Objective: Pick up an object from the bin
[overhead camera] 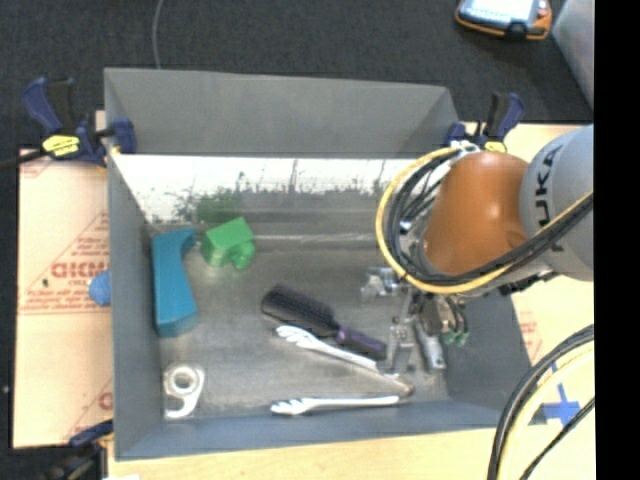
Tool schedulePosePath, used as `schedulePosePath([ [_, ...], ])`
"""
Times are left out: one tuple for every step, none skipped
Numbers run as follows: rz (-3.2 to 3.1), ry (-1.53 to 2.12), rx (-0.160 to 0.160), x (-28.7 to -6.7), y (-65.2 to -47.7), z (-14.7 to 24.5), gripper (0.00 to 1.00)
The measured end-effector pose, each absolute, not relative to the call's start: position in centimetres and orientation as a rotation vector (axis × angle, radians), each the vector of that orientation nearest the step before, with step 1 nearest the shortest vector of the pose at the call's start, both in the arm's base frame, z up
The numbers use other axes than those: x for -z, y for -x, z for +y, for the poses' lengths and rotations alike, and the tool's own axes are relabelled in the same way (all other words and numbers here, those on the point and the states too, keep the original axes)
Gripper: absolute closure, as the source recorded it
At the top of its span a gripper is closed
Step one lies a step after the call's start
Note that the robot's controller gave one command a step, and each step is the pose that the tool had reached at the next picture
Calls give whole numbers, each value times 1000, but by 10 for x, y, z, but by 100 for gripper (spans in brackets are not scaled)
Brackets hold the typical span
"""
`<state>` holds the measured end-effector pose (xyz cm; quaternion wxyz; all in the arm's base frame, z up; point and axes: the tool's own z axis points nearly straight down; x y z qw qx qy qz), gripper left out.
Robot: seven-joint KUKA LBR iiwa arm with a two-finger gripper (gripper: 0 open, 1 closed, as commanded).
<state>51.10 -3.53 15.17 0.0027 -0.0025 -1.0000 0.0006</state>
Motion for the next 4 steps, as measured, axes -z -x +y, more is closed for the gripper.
schedulePosePath([
  [-3144,5,-3,-156,-513,-35,0],
  [-3150,100,-1,-71,-493,-12,0],
  [-3157,174,-1,-111,-492,-5,0],
  [-3154,115,-3,-78,-494,-13,0],
])
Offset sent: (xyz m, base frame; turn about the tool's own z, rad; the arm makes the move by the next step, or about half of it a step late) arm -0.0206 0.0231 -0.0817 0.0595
